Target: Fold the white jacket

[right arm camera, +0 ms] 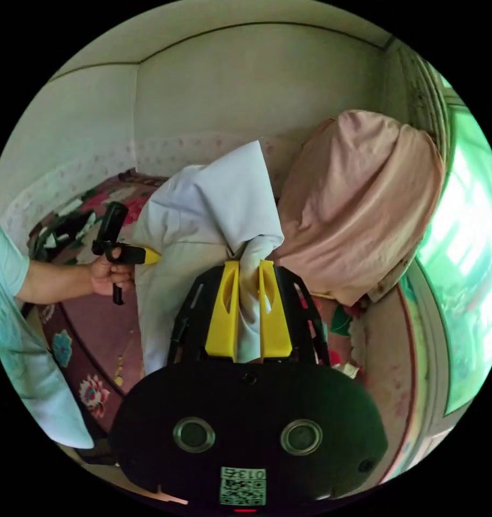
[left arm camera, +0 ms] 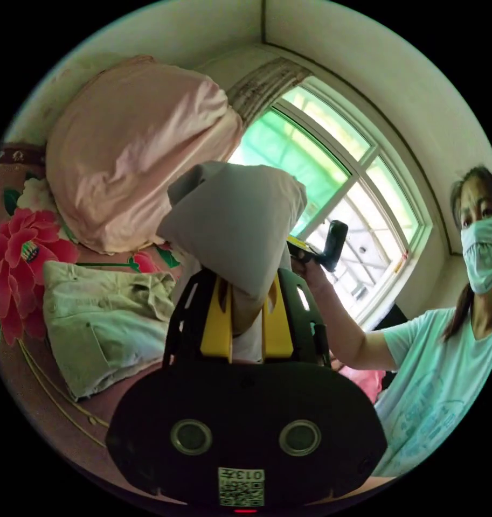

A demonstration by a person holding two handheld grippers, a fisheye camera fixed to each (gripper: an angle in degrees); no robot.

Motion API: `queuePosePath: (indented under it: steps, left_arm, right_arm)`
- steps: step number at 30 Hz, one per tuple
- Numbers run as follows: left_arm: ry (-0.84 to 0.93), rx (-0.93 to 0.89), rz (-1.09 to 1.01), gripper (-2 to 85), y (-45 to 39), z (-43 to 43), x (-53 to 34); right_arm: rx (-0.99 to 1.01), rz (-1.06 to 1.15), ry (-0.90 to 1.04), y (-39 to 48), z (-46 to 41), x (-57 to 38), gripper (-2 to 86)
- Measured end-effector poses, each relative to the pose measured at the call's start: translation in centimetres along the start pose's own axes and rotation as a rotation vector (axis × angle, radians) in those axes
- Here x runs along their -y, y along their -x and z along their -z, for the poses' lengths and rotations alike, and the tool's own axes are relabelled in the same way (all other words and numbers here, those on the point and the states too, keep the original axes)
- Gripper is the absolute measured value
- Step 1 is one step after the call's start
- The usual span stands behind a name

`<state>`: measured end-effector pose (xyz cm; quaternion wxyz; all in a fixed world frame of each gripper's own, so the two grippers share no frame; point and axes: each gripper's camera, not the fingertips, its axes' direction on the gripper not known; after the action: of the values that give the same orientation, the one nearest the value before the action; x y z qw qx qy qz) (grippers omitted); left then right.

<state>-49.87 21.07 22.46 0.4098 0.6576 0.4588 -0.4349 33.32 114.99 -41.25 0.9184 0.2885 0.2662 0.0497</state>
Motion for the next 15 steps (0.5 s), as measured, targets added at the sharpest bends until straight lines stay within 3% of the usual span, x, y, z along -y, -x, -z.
queuePosePath:
  steps: [5,10,12,15]
  left_arm:
    - [-0.142,0.105,0.323,7.6,11.2,-0.3,-2.9]
    - [-0.181,0.247,0.596,7.2,18.1,2.8,-9.8]
    - [-0.204,0.229,0.655,7.2,19.4,3.8,-10.9]
    - [-0.154,0.21,0.637,7.8,20.1,4.2,-9.7]
  right_arm:
    - [0.015,0.161,0.196,-3.8,-14.5,6.1,6.7]
    - [0.12,0.26,0.382,-1.1,-32.0,3.8,7.3]
    - [0.107,0.294,0.363,0.9,-36.0,2.2,7.4]
    - [0.116,0.175,0.322,0.8,-38.4,2.3,7.6]
